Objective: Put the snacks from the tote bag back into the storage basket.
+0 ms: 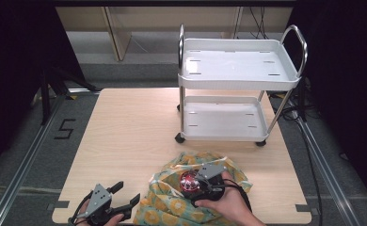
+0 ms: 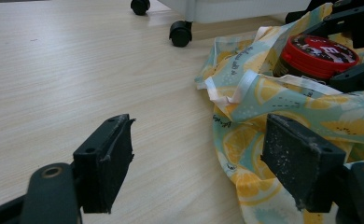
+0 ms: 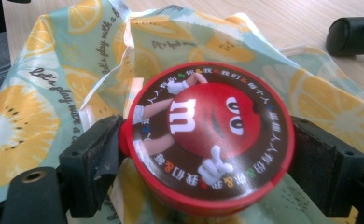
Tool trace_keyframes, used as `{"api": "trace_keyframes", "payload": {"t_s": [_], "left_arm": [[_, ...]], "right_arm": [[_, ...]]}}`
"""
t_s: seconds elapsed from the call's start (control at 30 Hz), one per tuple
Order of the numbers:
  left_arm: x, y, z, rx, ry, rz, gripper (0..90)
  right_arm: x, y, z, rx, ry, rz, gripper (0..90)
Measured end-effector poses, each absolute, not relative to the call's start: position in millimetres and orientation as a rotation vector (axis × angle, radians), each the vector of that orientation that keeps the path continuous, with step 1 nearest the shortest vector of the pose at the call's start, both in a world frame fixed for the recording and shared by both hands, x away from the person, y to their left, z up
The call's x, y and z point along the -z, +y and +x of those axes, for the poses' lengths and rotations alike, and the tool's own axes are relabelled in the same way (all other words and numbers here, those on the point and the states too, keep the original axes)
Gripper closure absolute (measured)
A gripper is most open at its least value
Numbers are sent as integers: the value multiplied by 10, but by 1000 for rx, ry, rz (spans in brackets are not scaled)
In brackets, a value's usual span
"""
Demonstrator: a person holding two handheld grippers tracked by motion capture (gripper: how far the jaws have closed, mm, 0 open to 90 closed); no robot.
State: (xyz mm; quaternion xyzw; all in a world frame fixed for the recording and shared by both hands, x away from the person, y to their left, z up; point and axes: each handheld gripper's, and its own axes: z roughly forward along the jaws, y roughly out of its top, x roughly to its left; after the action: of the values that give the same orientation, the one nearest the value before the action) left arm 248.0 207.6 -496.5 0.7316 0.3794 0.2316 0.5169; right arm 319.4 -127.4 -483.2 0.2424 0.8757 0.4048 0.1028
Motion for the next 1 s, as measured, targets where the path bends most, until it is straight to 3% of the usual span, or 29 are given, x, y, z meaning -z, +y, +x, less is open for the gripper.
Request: {"api": "trace_keyframes", "payload": {"t_s": [1.0], "left_arm": [[4971, 2060, 2470, -543, 924, 1746, 235]], "right_arm": [[4856, -1155, 3239, -1235, 2538, 664, 218]]}}
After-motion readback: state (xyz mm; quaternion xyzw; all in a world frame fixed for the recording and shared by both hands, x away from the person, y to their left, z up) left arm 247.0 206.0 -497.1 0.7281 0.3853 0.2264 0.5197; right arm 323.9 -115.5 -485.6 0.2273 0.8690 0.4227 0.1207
